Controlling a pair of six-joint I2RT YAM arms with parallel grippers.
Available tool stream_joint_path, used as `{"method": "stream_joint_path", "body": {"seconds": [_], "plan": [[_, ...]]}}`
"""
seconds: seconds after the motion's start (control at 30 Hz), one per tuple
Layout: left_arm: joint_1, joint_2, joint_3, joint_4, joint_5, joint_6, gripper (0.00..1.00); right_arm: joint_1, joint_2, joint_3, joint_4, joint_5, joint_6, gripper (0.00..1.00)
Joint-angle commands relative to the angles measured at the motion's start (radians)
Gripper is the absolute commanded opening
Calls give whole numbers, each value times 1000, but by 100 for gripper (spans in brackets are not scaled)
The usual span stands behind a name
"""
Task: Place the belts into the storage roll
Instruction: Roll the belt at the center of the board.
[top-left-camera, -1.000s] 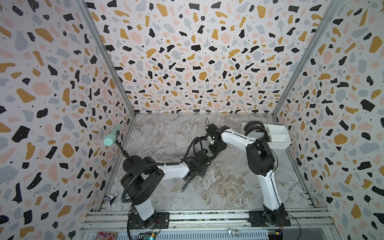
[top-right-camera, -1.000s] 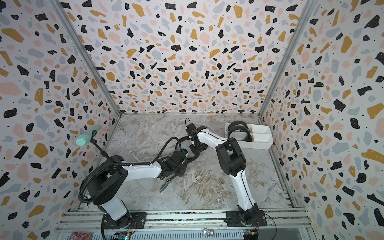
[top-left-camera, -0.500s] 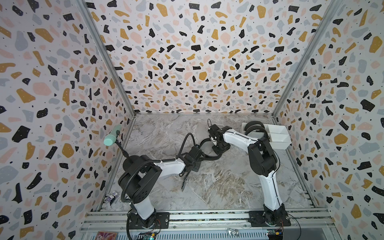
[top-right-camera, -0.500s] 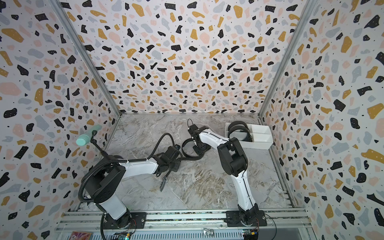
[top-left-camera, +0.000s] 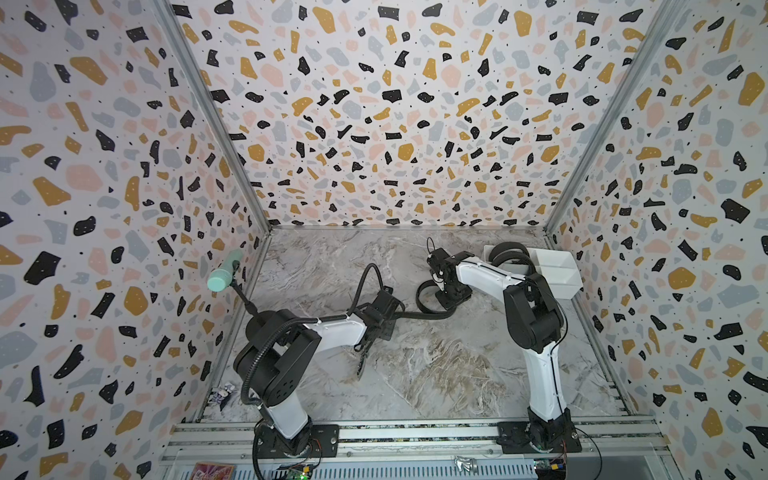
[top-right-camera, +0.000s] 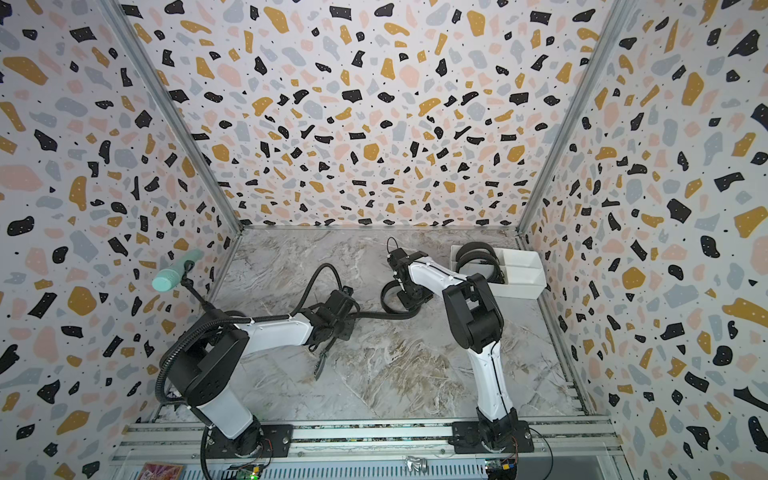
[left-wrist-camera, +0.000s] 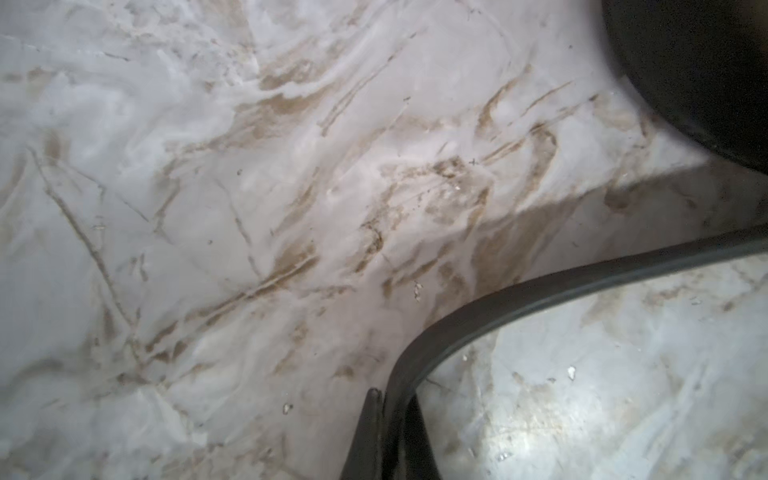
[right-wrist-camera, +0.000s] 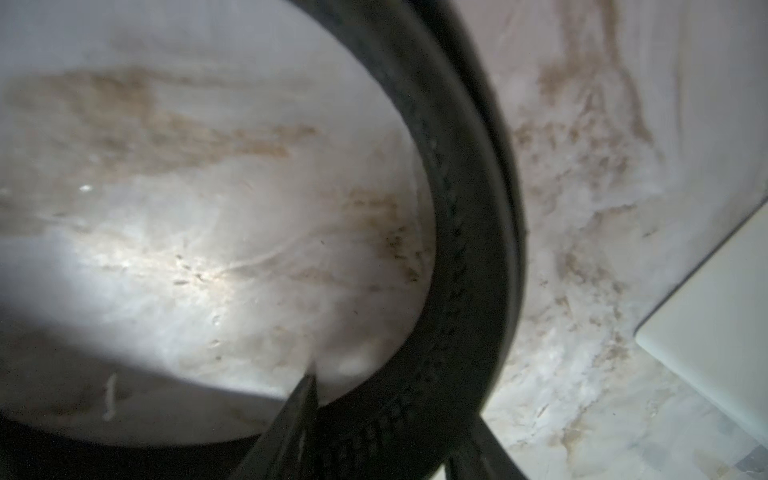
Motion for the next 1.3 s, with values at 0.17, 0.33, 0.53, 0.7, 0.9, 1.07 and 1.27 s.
{"method": "stream_joint_path", "body": {"seconds": [0.17,0.33,0.53,0.7,0.9,1.07,1.27], "plan": [[66,-21,-57,-134,-96,-32,0,-23,-31,-31,-70,26,-28,47],[68,-3,-41,-127,-77,-30,0,-20,-36,-61,-41,-19,-18,43],[68,12,-11,-134,-61,-15,0,-25,-110,-199,83,-77,38,32],[68,21,13,-154,-53,9,0,-37,-169,-286,169,-95,76,15],[68,30,30,-170,-53,27,10,-45,-174,-299,166,-66,69,0],[68,54,72,-193,-89,42,44,-46,-197,-322,154,-56,63,0],[68,117,190,-224,-155,80,79,-38,-243,-400,164,-97,61,0]]}}
